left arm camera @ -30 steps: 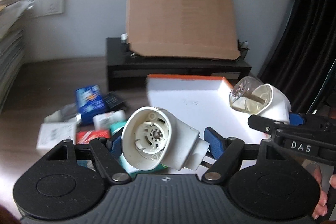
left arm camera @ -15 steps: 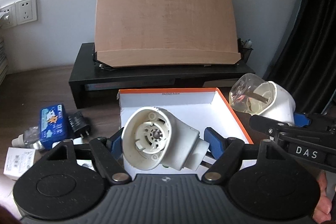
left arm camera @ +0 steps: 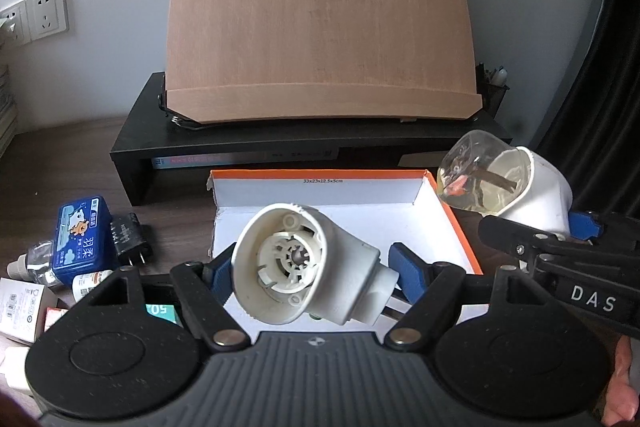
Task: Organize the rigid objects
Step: 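Carry both heaters over the white box with both grippers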
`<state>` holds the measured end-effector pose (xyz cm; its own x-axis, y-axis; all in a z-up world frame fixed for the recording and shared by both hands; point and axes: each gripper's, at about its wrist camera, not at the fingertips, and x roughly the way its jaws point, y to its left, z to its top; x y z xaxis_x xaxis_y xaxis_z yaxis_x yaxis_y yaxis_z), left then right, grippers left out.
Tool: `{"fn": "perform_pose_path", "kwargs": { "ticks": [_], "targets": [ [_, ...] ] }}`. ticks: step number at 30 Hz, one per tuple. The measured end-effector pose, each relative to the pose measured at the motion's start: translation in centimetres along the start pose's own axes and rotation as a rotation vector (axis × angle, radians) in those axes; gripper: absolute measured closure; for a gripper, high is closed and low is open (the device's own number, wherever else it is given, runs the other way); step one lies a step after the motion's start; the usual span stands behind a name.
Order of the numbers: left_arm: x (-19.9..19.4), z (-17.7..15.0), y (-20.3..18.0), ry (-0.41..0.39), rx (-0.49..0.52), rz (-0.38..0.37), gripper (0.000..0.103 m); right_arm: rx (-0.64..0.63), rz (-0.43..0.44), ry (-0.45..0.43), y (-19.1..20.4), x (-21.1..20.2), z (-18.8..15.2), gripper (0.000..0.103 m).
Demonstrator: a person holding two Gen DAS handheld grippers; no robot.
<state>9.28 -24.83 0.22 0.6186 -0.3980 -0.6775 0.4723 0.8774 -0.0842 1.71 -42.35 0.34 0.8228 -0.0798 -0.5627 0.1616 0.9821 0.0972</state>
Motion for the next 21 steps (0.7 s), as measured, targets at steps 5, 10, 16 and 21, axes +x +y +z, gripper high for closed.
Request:
{"fn": "perform_pose_path", "kwargs": {
  "ticks": [5,10,16,21],
  "targets": [
    [0.3,0.1,-0.5,0.005,0.002,0.013,0.024,0.013,-0.004,0.005,-0.4,0.2,-0.1,0.028],
    [0.4,0.1,-0.6,0.020,-0.002,0.019,0.024,0.025,-0.018,0.007,-0.4,0.2,-0.2,0.028],
    [0.6,0.4,-0.4,0.031,-0.011,0.008,0.024,0.027,-0.052,0.007,0.1,0.0,-0.2,0.028],
    [0.5,0.7,-0.2,0.043,-0.009,0.005,0.024,0.042,-0.077,0.015,0.5,0.3,0.0,0.028]
  ]
}}
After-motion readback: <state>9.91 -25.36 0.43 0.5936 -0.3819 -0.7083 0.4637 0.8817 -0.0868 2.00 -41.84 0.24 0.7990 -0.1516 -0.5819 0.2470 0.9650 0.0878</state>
